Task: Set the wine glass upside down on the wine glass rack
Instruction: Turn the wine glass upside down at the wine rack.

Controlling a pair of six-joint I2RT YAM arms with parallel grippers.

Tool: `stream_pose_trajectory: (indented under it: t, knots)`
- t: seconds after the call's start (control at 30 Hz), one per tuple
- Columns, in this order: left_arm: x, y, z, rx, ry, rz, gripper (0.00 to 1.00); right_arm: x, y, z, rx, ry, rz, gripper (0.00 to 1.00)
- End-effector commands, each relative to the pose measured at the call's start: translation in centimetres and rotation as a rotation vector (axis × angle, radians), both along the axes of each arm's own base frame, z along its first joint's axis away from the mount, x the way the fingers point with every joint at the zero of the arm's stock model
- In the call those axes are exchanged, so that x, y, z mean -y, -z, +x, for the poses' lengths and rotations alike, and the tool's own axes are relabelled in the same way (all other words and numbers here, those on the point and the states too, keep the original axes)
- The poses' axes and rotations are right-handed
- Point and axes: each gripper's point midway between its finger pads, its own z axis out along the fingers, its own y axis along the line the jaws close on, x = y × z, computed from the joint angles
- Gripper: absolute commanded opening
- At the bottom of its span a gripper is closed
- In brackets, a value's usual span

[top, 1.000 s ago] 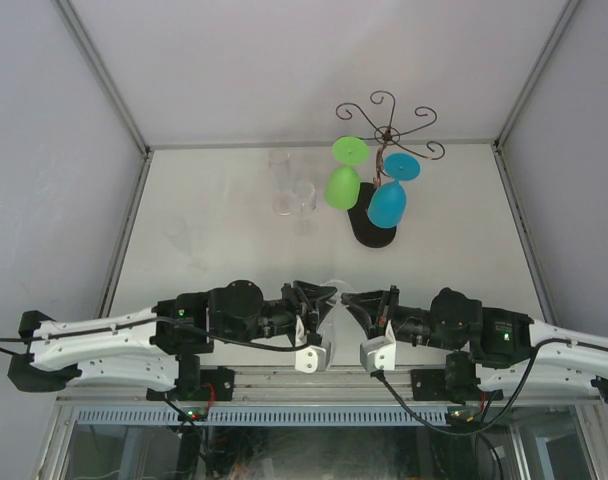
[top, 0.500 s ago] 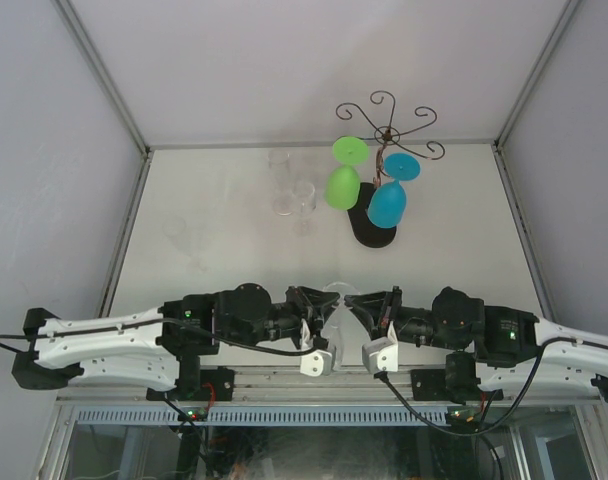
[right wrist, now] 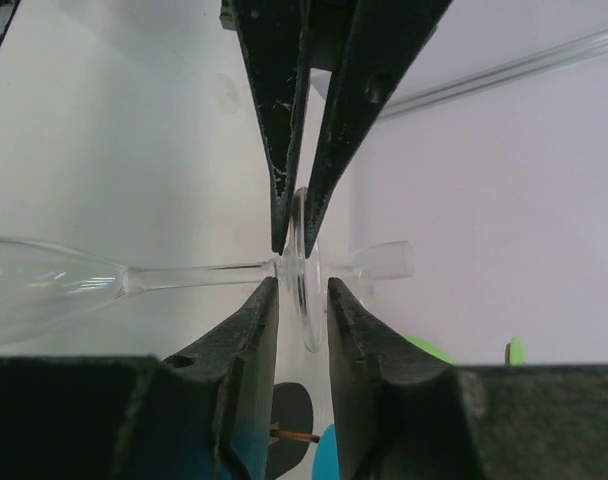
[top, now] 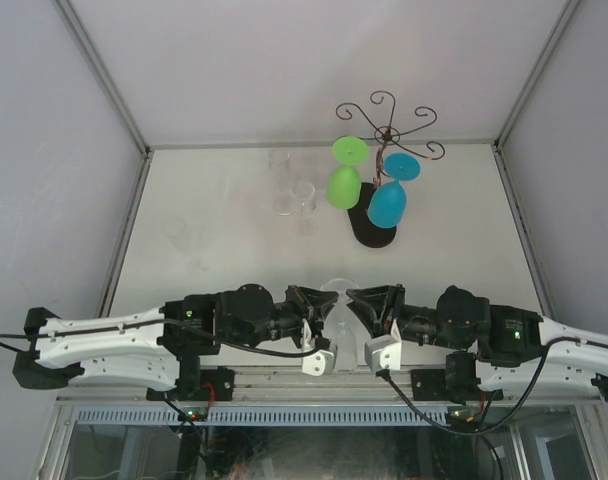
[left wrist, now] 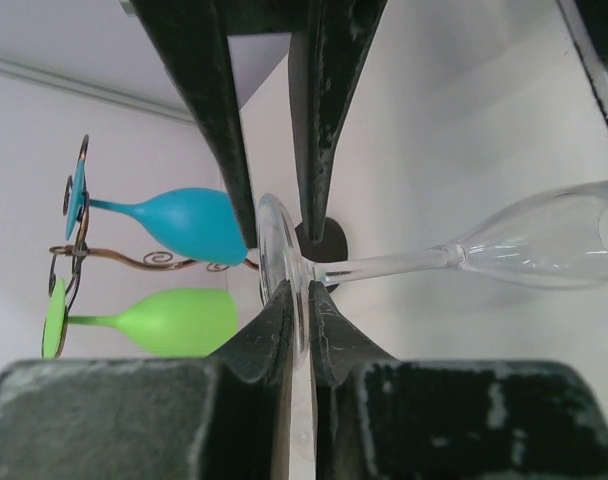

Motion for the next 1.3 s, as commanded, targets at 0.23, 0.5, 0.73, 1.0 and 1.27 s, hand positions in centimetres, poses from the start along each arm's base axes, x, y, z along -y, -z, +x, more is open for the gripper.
stream_pose_trajectory:
  t: [0.23,0.5,0.73,1.0,1.27]
  knots:
    - [-0.7,-1.0,3.4,0.083,-0.189,-0.045,0.0,2.4,-5.3,1.4,-0.185,0.182,0.283,0.47]
    - [-1.6,-1.9,5.0,0.107,-0.292,-0.094,0.0,4.6,-4.5,2.9,-0.607,0.442,0.521,0.58]
    - [-2.7,-4.0,5.1,0.071,-0.281,-0.242,0.0,2.4,-2.7,2.0,-0.884,0.436,0.629,0.59]
    - [-3.9,-4.8,5.3,0.058,-0.277,-0.298,0.0,-1.2,0.1,3.0,-1.137,0.446,0.59,0.58]
    - [-4.2,-4.9,5.0,0.012,-0.241,-0.324,0.0,-3.3,0.5,3.3,-1.134,0.354,0.523,0.55]
